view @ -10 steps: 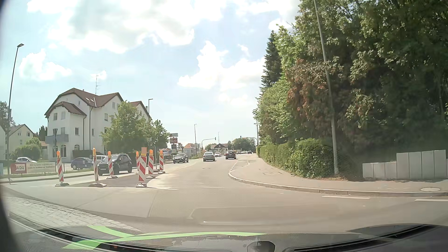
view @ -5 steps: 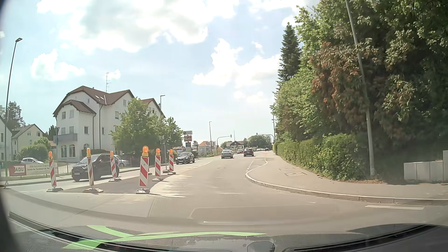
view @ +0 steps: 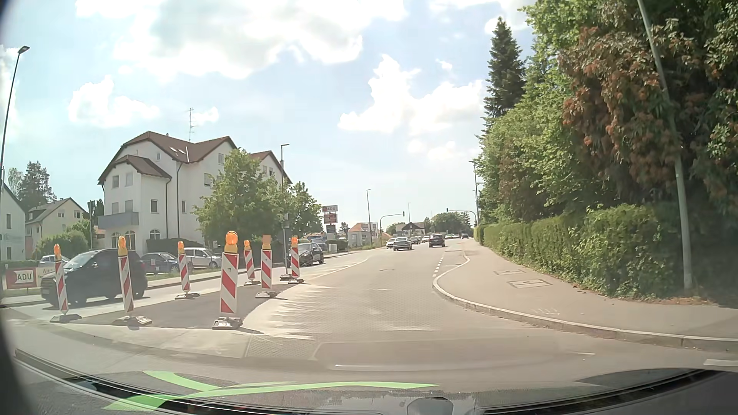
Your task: Follow the waypoints while adhering to traffic rules and regulations
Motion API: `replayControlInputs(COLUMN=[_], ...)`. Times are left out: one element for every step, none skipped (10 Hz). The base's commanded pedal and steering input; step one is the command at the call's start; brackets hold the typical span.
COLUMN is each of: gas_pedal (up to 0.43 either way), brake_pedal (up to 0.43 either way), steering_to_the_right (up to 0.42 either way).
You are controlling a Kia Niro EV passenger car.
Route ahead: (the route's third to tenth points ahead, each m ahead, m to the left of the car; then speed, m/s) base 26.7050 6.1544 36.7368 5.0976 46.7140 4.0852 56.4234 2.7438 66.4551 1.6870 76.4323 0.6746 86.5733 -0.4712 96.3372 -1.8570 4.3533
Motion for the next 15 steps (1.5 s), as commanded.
replayControlInputs(gas_pedal=[0.228,0.228,0.228,0.228,0.228,0.228,0.228,0.228,0.228,0.228,0.228,0.228,0.228,0.228,0.228], brake_pedal=[0.000,0.000,0.000,0.000,0.000,0.000,0.000,0.000,0.000,0.000,0.000,0.000,0.000,0.000,0.000], steering_to_the_right=[-0.096,-0.094,-0.093,-0.090,-0.086,-0.080,-0.075,-0.067,-0.055,-0.038,-0.027,-0.018,-0.003,0.006,0.011])
